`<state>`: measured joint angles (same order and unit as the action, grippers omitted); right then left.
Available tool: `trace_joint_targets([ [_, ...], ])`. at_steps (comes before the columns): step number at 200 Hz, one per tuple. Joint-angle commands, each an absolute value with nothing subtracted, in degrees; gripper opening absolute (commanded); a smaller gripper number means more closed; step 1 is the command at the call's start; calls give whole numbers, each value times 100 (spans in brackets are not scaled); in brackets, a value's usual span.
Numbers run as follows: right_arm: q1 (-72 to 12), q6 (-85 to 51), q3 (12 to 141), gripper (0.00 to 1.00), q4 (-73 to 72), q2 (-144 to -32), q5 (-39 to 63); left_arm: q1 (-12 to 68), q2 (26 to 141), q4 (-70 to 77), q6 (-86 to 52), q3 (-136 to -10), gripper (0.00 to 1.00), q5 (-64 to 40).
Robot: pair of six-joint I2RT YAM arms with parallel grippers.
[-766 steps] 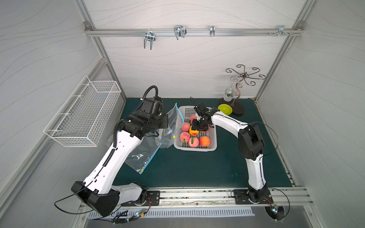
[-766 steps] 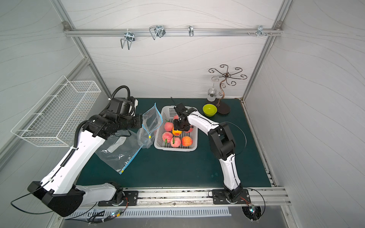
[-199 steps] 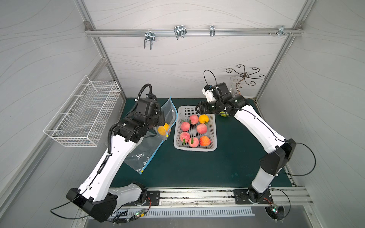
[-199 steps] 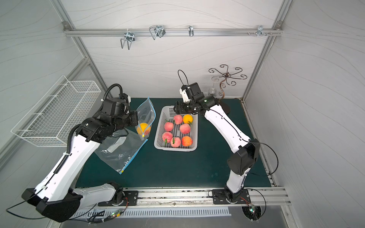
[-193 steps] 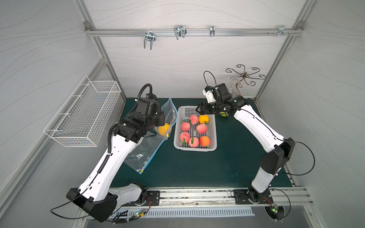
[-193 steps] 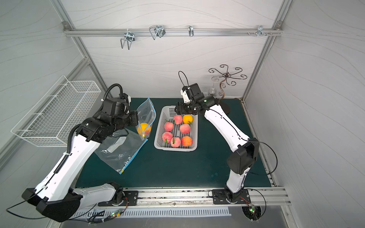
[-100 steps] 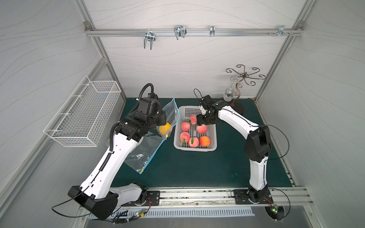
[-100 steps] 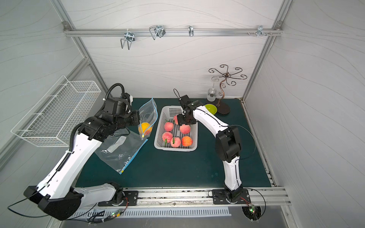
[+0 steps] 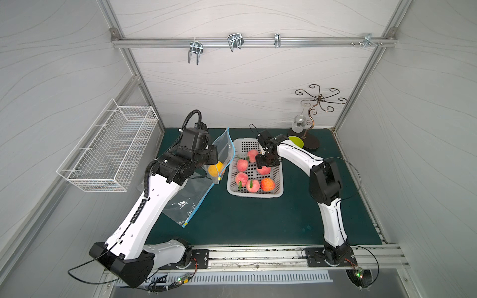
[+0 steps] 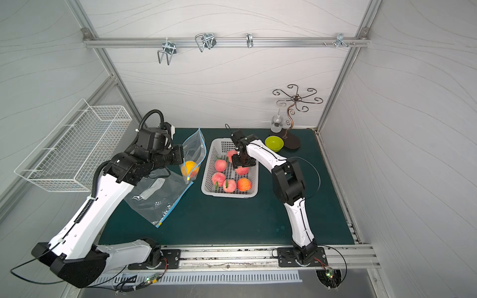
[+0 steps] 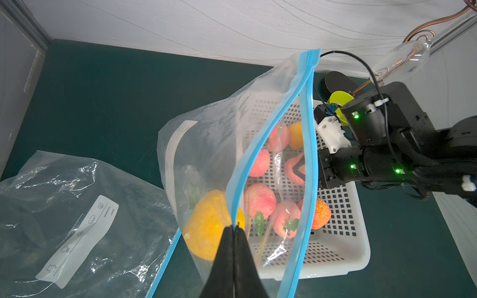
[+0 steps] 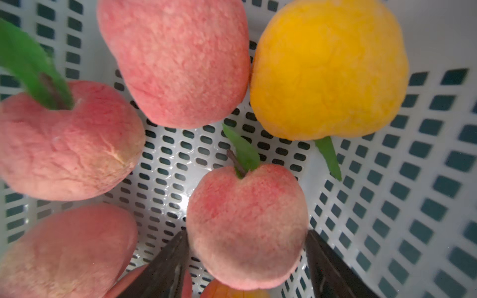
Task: Place the peach in a zip-top bag and seal the zipper
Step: Pick up the peach from the basket, then place the peach in the zipper food storage bag.
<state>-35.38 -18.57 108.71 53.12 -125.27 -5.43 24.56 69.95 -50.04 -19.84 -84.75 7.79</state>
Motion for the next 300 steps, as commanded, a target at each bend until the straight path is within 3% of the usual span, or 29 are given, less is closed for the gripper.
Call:
trace_joint_targets([
  [1,-3519,-1936,11003,72,5470,-12819,-679,2470,7014,-4790,-2029,-8473,0,703],
  [35,-3500,-1995,10982,63,5403,-12690,-503,2470,7000,-4801,-2062,-8427,0,694],
  [74,-3397,-2131,10656,61,4992,-11670,286,2470,6989,-4811,-2066,-8413,0,695],
  [135,-2973,-2616,9943,58,3599,-10143,2732,2470,6985,-4775,-2094,-8394,0,651],
  [189,-3080,-3402,9938,57,2230,-9712,4468,2470,7006,-4754,-2127,-8391,0,571],
  [243,-3696,-3541,10353,58,1811,-9829,4843,2470,7037,-4735,-2153,-8424,0,467],
  [300,-4115,-3142,10996,57,2689,-10401,4028,2470,7036,-4751,-2167,-8495,0,431],
])
